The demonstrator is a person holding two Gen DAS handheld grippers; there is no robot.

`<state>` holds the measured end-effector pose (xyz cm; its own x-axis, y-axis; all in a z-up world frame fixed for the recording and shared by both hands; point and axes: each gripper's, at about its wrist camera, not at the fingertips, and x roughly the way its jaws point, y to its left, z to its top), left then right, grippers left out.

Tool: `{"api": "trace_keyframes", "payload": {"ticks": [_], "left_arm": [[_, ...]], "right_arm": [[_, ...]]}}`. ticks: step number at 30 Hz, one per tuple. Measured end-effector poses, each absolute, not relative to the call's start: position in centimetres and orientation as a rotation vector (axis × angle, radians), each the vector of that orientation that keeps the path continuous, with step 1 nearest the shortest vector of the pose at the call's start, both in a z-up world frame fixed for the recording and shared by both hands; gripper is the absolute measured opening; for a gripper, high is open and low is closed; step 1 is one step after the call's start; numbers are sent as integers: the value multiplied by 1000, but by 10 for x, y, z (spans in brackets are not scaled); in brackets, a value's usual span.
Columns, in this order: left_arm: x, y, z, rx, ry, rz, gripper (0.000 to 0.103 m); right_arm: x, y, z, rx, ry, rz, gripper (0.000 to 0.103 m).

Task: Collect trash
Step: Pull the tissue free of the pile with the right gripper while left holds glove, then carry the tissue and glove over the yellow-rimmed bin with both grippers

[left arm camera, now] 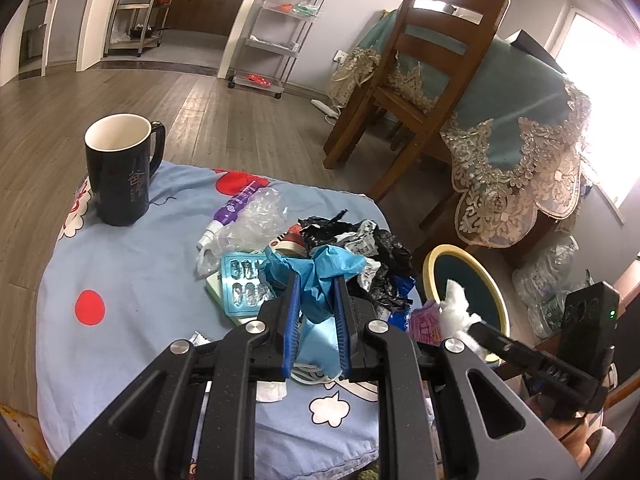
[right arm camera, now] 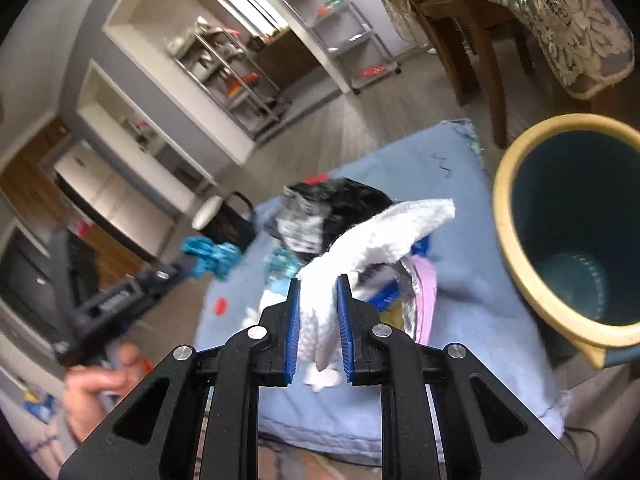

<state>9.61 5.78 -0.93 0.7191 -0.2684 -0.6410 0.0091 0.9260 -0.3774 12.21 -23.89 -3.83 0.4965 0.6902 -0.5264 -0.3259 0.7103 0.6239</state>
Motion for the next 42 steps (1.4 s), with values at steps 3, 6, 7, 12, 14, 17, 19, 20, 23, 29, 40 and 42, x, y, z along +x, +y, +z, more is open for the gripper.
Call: {"api": "trace_keyframes", "payload": {"ticks": [3,6,7,12,14,17,19,20,23,29,40,42], "left_arm": [[97,52,-8,-356,756,-166,16],[97,50,-8,-349,757,-169,16],[97,50,-9,-350,758,-168,16],[96,55,-10,-364,759,-156,16],[96,56,-9,-366,757,-156,16],[96,55,-10,-362,763,-160,16],[96,55,-10,-363,763,-162,16],[96,54,-9,-363,761,-162,16],[96,56,-8,-370,758,-160,16],[96,57,-8,-370,755,-160,16],[95,53,-2,-369,744,-163,16],[96,46,1,-361,741,-179,16]], "right_arm": [[123,-241,-32,540,823,708,19],[119,-236,-28,528,811,743,19],[119,-232,-27,501,812,745,19],[118,-211,-54,306,927,666,19],[113,-197,-55,240,941,695,19],[109,-181,-77,195,1056,741,19],[107,-175,-102,197,1159,739,19],[107,-174,-110,203,1194,740,19],[104,-172,-117,182,1227,741,19],[87,-158,-87,174,1142,885,19],[82,-186,-16,159,896,870,19],[86,-207,-5,169,858,806,19]]}}
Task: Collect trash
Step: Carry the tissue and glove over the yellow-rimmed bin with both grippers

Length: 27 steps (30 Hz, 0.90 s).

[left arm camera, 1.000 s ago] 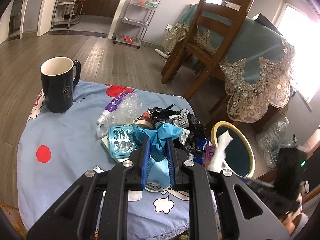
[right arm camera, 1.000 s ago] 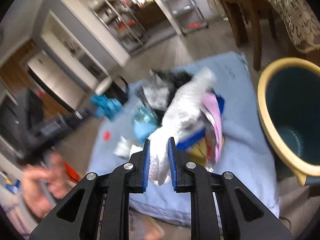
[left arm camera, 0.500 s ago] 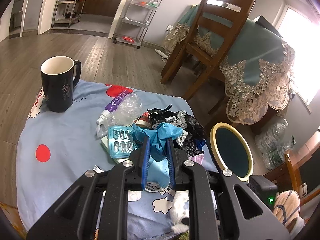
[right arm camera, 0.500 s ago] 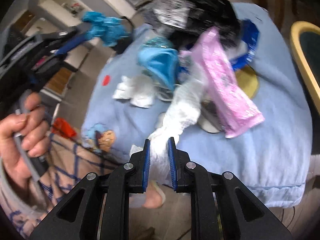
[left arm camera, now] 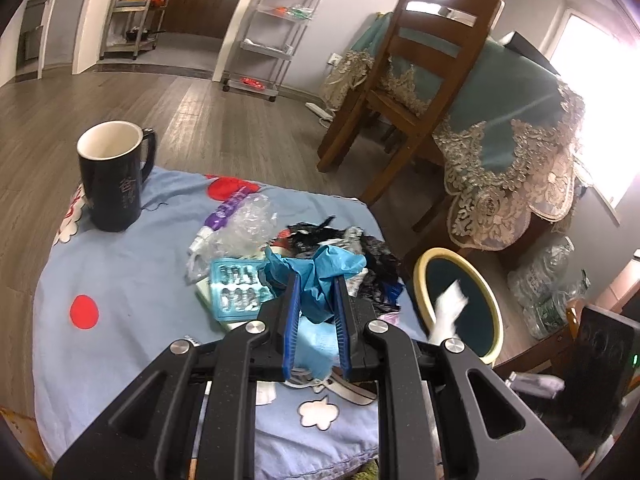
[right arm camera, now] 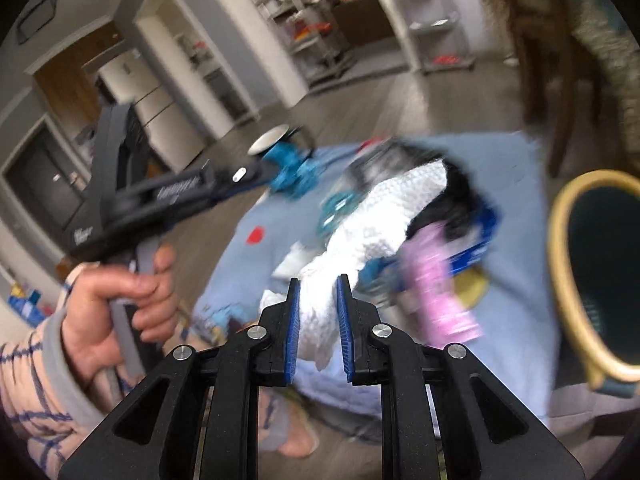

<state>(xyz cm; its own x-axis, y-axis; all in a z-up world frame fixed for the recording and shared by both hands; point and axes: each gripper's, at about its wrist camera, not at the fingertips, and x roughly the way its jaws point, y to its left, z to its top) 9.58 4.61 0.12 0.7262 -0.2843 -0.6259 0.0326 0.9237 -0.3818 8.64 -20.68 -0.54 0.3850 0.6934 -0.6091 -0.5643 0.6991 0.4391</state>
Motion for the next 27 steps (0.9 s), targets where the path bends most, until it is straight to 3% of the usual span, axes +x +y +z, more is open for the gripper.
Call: {"api": "trace_keyframes", "payload": {"ticks": [18,27], "left_arm": [[127,-99,32,-235,757,-433,16],[160,-185,7,-200,846,-550,16]], "right_arm": [[105,-339,21,200,717,380,19],[112,-383,-4,262,745,222,20]]}}
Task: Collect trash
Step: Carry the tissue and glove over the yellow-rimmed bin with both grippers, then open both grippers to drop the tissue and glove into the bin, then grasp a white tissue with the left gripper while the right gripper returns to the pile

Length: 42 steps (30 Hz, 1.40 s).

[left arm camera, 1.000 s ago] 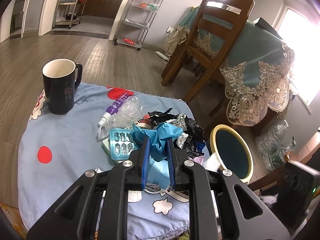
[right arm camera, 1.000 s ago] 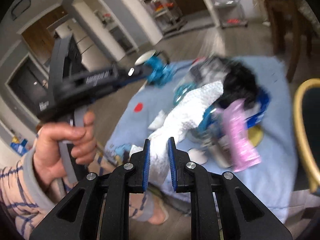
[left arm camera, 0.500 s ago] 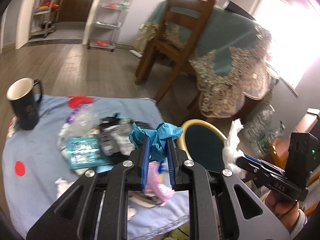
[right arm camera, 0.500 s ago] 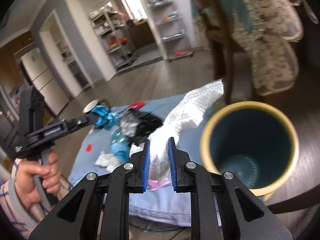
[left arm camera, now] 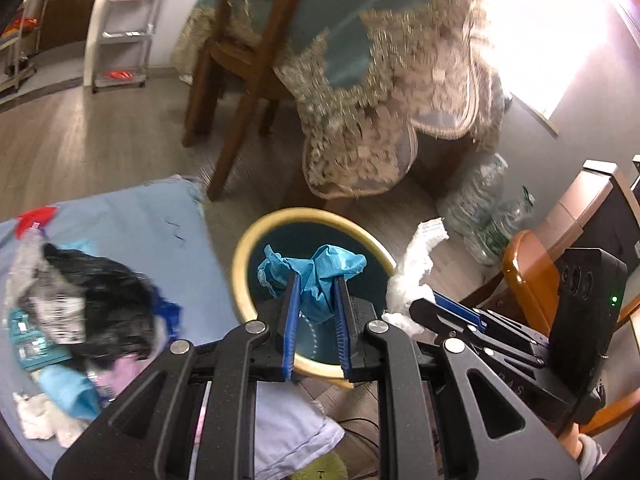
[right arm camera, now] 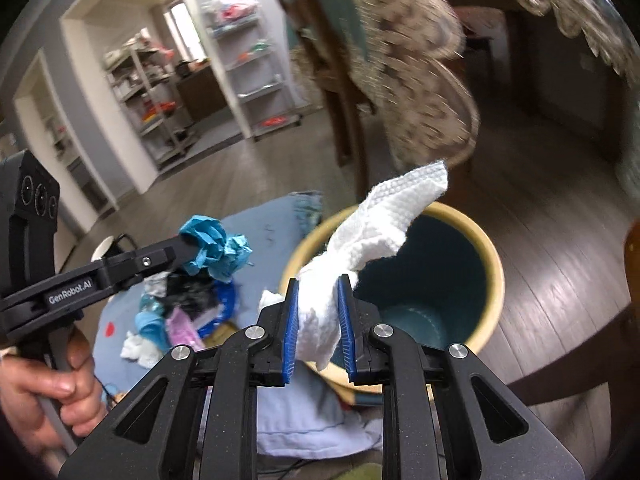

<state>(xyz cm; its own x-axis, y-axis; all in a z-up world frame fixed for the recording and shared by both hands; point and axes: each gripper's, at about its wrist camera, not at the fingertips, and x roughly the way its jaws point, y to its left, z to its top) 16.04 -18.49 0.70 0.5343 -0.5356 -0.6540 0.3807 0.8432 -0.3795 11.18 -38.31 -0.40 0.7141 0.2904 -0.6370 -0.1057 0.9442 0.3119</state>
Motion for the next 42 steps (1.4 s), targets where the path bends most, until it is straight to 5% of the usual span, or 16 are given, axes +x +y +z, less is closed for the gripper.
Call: {"api": "trace_keyframes", "payload": {"ticks": [16,24,34,42], "left_arm": [[191,-213,-52,-240,1005,-537,26],[184,-192,-40,-262,968,-523,34],[152,-155,-8,-167,837,-458,70],[135,-100,0,-154,792,-354,75]], "right_arm": [[134,-396,-60,284,949,145,27],[133,-390,-61,264,958,137,51],[126,-386,-54,285,909,126,72],[114,-356,-48,243,882,169,80]]}}
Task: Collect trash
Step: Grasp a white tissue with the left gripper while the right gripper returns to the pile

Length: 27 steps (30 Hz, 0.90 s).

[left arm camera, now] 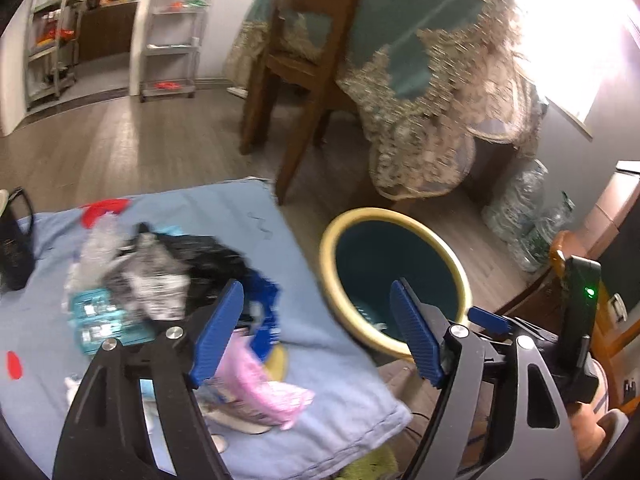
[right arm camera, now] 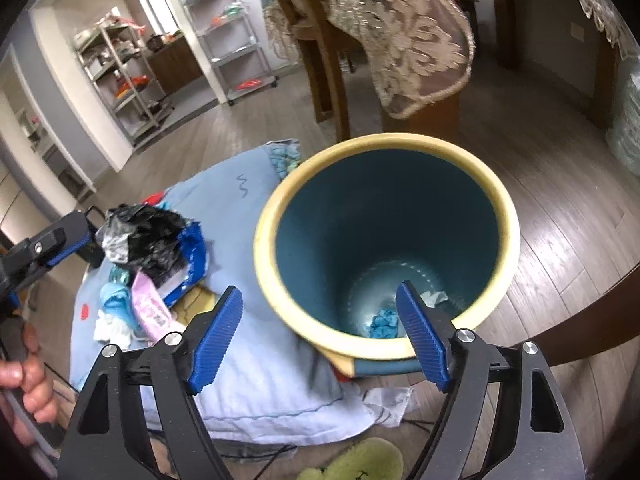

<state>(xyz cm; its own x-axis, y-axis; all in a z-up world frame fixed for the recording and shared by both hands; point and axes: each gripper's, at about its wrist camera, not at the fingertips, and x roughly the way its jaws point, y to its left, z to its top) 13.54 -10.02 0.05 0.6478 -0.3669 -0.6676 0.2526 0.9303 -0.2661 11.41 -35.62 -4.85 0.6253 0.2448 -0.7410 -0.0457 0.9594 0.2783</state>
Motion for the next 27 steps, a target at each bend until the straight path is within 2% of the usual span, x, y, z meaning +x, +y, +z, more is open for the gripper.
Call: {"api": "trace_keyframes", "payload": {"ticks": [15,24,27], "left_arm": [[113,63,-35,-351,874,12,75],[121,61,-98,-285,1104,21,74],[124,51,-113,-217,1160,14,69]], "right_arm": [[108,-300,-54,174,910,272,81],[106,-265,-53,125,924,336,81],[104,-257,-54,114,928,348,81]]}}
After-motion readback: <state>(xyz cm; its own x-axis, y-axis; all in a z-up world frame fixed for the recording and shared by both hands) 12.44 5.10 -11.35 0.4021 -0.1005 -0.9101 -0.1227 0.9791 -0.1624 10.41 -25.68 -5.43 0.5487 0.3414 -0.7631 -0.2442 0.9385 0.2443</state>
